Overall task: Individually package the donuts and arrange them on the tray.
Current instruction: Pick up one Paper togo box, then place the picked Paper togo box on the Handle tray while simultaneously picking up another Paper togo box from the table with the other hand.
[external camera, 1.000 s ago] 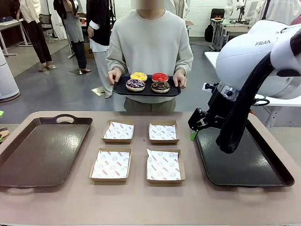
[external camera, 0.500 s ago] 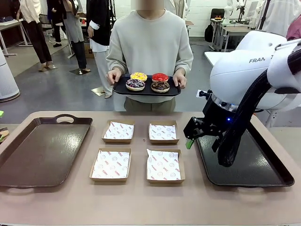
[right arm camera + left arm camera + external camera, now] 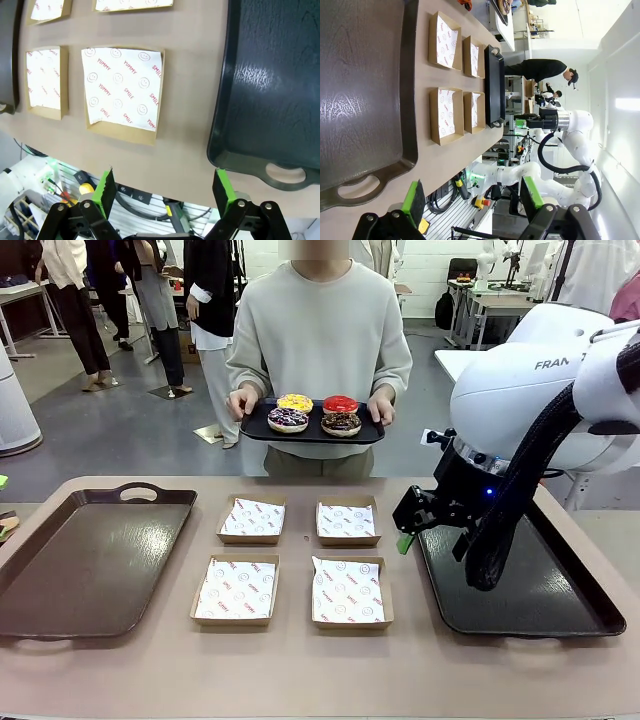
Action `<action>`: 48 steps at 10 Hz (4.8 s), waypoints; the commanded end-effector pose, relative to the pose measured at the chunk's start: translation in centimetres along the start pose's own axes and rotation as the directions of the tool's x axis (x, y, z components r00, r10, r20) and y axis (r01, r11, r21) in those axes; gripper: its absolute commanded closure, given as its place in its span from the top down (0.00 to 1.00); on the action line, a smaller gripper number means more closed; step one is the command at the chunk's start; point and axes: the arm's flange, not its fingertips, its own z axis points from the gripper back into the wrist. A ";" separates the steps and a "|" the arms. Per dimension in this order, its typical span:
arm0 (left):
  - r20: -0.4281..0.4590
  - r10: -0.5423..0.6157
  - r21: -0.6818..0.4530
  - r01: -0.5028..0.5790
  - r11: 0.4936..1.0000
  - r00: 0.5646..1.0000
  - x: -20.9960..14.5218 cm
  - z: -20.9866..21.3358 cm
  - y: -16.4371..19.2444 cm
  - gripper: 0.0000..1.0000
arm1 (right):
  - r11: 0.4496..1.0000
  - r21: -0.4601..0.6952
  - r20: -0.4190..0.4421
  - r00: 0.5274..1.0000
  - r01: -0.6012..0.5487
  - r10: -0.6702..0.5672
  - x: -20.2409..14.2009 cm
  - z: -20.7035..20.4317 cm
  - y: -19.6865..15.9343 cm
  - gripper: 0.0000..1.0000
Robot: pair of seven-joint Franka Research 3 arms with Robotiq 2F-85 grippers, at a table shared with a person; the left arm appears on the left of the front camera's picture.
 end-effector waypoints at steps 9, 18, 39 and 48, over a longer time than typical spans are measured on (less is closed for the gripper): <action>0.012 -0.001 -0.015 0.001 1.000 1.000 0.0 0.1 0.0 1.00 | 0.922 -0.228 0.025 0.949 0.312 -0.315 6.7 -8.2 6.3 1.00; 0.012 -0.001 -0.015 0.001 1.000 1.000 0.0 0.1 0.0 1.00 | 0.968 -0.213 0.004 0.991 0.133 -0.136 6.0 -13.3 5.0 0.00; 0.012 -0.001 -0.015 0.001 1.000 1.000 0.0 0.1 0.0 1.00 | 0.958 -0.256 0.018 0.992 0.129 -0.129 21.0 13.8 10.0 0.00; 0.012 -0.001 -0.015 0.001 1.000 1.000 0.0 0.1 0.0 1.00 | 0.960 -0.223 0.022 0.985 0.171 -0.171 25.1 12.1 6.2 0.00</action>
